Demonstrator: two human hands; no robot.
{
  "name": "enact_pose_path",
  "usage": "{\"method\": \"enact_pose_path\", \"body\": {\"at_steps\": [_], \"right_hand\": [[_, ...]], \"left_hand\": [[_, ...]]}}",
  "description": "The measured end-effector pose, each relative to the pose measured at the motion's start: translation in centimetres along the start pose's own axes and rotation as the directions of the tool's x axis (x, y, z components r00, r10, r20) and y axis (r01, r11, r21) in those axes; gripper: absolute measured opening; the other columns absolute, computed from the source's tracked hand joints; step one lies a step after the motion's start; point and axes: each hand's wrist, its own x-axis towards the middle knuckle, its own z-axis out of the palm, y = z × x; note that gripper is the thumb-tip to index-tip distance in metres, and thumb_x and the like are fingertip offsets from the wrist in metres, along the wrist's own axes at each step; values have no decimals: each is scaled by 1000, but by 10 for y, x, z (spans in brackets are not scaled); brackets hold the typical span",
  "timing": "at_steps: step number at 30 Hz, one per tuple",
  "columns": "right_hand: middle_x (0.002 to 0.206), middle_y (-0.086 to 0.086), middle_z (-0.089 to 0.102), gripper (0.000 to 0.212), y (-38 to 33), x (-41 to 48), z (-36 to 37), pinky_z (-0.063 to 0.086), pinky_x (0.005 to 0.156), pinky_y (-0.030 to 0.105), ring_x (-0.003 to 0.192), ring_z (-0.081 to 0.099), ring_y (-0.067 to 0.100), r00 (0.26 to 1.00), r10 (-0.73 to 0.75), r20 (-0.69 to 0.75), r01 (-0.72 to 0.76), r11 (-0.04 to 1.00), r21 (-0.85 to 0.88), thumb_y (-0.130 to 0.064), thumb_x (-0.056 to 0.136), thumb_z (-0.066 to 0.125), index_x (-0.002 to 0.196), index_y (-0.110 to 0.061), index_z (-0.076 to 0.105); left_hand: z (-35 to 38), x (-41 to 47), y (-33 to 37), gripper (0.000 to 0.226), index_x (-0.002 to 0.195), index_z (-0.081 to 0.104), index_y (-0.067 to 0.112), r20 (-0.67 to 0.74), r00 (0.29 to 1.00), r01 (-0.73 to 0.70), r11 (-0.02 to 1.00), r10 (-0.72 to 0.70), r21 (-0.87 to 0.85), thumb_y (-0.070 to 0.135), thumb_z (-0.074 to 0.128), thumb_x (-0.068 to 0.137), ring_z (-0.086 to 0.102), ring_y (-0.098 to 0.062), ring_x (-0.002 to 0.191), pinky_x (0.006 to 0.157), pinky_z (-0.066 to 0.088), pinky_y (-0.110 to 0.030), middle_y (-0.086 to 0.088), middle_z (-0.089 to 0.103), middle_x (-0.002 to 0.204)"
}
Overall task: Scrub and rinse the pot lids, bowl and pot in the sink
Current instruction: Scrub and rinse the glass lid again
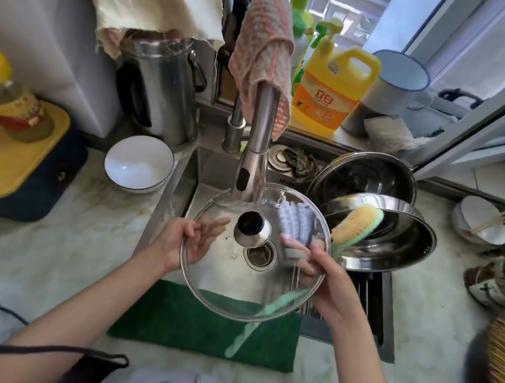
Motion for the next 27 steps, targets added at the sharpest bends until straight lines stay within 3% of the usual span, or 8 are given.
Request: {"method": "enact_pose_path", "body": {"at_steps": [4, 7, 9, 12, 14, 19, 24, 27], "right_hand": [[95, 17, 72, 54, -3, -3, 7, 38, 49, 12, 53, 43, 7, 991, -17, -135, 39, 986, 161, -18, 89, 50, 134, 7, 36], [86, 18, 71, 67, 0, -3, 11, 28, 37, 8, 40, 38, 4, 976, -99, -193, 139, 968, 208, -22, 82, 55, 137, 8, 32], [98, 24, 70, 75, 2, 0, 14, 28, 32, 8, 33, 33, 2, 961, -154, -228, 202, 958, 205, -29, 67, 75, 129, -11, 36], [105, 24, 69, 44, 3, -3, 22, 26, 33, 9, 33, 29, 2, 929, -201, -312, 258, 953, 156, -26, 79, 64, 112, -15, 36], [102, 23, 70, 7, 2, -5, 25, 25, 34, 9, 32, 28, 2, 914, -204, -351, 263, 957, 127, -17, 94, 44, 94, -11, 40], [101, 23, 70, 8, 1, -8, 31, 24, 34, 10, 33, 26, 2, 882, -238, -407, 287, 956, 63, -13, 97, 39, 94, -8, 44], [97, 20, 72, 7, -6, -4, 37, 24, 35, 9, 34, 27, 2, 882, -256, -396, 281, 960, 4, -12, 96, 39, 91, -11, 44], [93, 19, 72, 22, -3, 2, 45, 21, 35, 11, 33, 26, 2, 893, -243, -378, 263, 965, -1, -11, 97, 39, 77, -18, 32]], "left_hand": [[21, 27, -6, 16, 83, 50, 5, -218, 976, 3, 988, 31, 157, 5, 53, 67, 60, -12, 39, 33, 45, -15, -6, 64, 56], [31, 53, -11, 31, 88, 56, 3, -349, 918, -3, 880, 191, 475, 19, 29, 95, 47, -3, 32, 30, 34, -11, -5, 67, 61], [36, 63, -20, 31, 103, 55, 4, -311, 878, 22, 618, 364, 786, 19, 28, 100, 55, -6, 46, 43, 42, -16, -13, 70, 89], [36, 64, -53, 44, 136, 47, 11, 40, 822, 4, -76, 568, 997, 29, 28, 100, 51, -23, 122, 103, 40, -37, -10, 51, 138], [39, 62, -73, 50, 144, 38, 16, 323, 802, -249, -210, 502, 946, 24, 28, 96, 29, -15, 140, 116, 21, -34, -2, 37, 150], [24, 84, -44, 50, 146, 32, 14, 203, 899, -238, 42, 388, 970, 26, 25, 99, 26, -10, 142, 110, 17, -17, 3, 33, 151], [28, 59, -75, 50, 150, 19, 15, 359, 836, -335, -131, 415, 933, 27, 20, 101, 10, -5, 144, 117, 7, -21, 7, 19, 155], [26, 84, -50, 40, 133, 47, 22, 238, 873, -292, 66, 426, 954, 31, 28, 99, 41, -5, 126, 109, 29, -22, 9, 46, 133]]}}
